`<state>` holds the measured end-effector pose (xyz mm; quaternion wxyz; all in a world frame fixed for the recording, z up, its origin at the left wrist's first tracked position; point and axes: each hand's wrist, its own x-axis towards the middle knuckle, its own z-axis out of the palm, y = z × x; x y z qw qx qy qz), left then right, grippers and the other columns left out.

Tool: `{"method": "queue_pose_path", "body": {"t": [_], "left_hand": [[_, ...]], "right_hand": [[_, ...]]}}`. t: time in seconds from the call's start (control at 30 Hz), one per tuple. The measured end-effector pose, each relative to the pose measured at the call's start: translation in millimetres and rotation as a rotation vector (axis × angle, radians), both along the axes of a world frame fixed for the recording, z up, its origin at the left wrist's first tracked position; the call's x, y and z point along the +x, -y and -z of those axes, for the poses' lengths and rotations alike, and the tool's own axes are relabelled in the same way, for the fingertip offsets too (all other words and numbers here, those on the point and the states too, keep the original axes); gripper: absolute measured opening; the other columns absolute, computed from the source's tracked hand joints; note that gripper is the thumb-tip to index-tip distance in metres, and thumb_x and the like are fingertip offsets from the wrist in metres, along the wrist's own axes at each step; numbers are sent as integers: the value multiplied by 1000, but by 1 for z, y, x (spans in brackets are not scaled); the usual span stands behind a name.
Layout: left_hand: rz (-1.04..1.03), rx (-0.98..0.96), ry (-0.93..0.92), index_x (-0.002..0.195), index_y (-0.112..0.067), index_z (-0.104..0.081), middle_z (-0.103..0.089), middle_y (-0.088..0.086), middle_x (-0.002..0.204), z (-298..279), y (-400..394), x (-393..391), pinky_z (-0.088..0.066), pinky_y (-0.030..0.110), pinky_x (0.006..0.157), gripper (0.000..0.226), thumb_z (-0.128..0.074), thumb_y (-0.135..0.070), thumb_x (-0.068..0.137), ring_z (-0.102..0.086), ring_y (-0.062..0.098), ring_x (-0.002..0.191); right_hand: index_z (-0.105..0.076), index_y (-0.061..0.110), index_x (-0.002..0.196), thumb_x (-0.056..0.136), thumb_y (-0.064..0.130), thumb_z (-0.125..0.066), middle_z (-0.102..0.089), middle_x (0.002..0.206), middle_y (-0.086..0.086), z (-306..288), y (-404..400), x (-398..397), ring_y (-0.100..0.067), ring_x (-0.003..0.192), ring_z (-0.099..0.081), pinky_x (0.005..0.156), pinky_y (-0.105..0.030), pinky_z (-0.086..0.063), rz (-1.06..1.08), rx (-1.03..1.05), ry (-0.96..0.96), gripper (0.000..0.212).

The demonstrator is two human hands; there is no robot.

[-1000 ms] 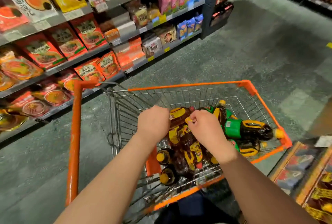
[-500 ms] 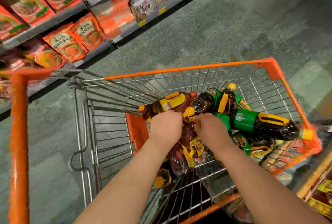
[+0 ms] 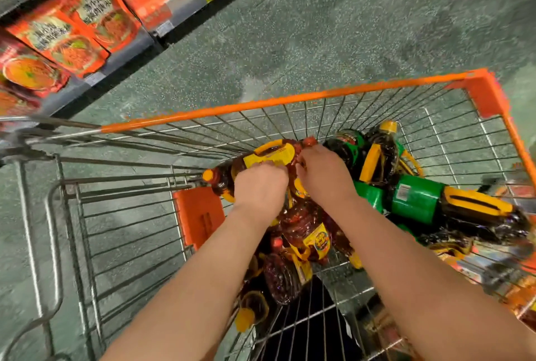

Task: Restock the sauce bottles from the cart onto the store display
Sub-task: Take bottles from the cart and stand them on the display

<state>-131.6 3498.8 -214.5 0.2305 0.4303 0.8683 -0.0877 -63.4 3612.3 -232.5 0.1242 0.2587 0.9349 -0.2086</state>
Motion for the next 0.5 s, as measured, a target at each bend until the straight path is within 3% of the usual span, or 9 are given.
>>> {"method": "queue_pose_path", "body": {"t": [0.17, 0.5], "left_hand": [[-15, -13, 13, 121, -10, -57, -60, 9, 114, 27, -15, -5, -52, 40, 72, 31, -51, -7, 90, -58, 32, 106], [-101, -73, 77, 139, -5, -38, -42, 14, 134, 70, -41, -7, -48, 43, 83, 43, -38, -3, 96, -39, 33, 127]], "right_hand": [[-66, 3, 103, 91, 14, -54, -60, 105, -15, 28, -30, -12, -32, 100, -57, 82, -38, -45, -24, 33, 34, 20], [-62, 2, 107, 93, 25, -49, -58, 111, -18, 65, -47, -26, -32, 105, -55, 86, -36, -46, -13, 67, 182, 30]]}}
